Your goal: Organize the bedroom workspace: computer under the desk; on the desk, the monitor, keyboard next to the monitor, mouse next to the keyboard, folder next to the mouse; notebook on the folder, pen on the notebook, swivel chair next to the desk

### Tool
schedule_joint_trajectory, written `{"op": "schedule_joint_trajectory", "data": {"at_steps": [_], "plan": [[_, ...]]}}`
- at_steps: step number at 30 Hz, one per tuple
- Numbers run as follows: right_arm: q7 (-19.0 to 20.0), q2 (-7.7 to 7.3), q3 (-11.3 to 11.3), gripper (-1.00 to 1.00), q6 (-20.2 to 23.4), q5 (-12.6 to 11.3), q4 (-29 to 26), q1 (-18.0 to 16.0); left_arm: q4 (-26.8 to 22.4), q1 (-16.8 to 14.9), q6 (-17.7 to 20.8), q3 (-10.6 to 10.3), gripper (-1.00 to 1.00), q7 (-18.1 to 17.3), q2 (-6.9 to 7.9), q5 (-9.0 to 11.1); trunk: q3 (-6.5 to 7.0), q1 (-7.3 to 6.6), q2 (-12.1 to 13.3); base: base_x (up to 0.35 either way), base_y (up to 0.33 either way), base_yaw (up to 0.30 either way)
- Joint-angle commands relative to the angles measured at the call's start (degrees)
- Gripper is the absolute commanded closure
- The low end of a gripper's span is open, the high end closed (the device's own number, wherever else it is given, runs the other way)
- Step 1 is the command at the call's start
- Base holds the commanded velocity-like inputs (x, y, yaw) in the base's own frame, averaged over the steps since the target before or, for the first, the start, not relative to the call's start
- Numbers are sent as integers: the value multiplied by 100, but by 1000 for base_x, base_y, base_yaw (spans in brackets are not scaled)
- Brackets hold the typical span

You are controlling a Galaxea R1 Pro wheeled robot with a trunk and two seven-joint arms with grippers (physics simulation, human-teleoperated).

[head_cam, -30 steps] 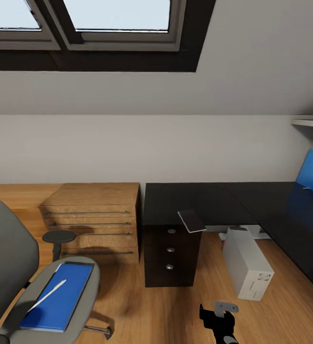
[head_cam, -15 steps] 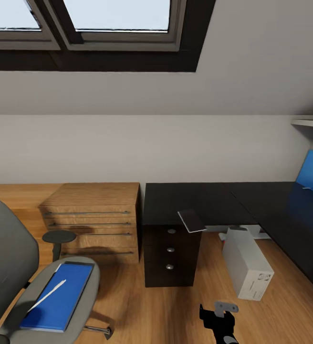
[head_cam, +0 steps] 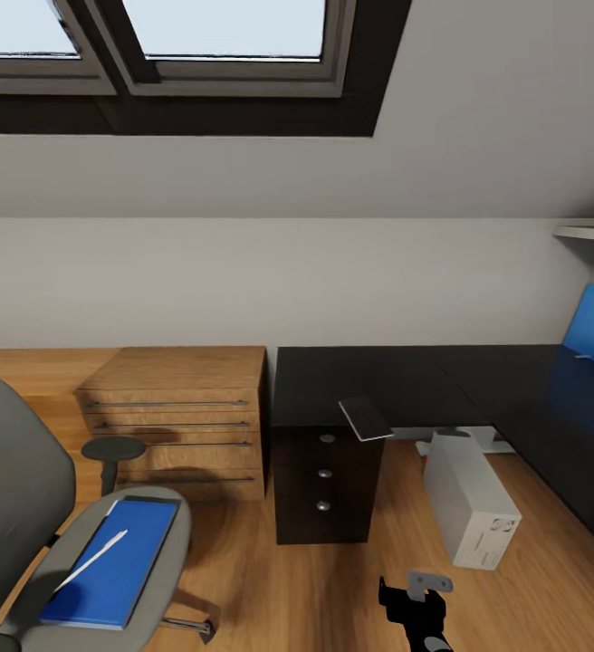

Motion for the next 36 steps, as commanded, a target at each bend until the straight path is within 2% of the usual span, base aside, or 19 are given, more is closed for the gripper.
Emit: {"op": "schedule_joint_trajectory", "data": {"at_steps": [1, 7, 14, 22, 36], "plan": [[-2, 4, -42, -100, -31, 10, 11, -6, 5, -2, -15, -45, -100, -29, 3, 64, -6, 0, -4, 0, 62, 0], [-4, 21, -42, -100, -31, 10, 11, -6, 7, -3, -13, -41, -100, -39, 9, 155, -6, 0, -4, 0, 31, 41], [-5, 26, -42, -100, -31, 10, 11, -6, 8, -2, -6, -45, -100, -42, 10, 263, -10, 0, -4, 0, 7, 190], [-3, 22, -42, -100, -30, 10, 11, -6, 8, -3, -3, -46, -100, -42, 11, 291, -29, 0, -4, 0, 1, 152], [-2, 21, -42, -100, -29, 10, 11, -6, 8, -4, 5, -46, -100, -42, 11, 297, -38, 0, -4, 0, 0, 20]]}}
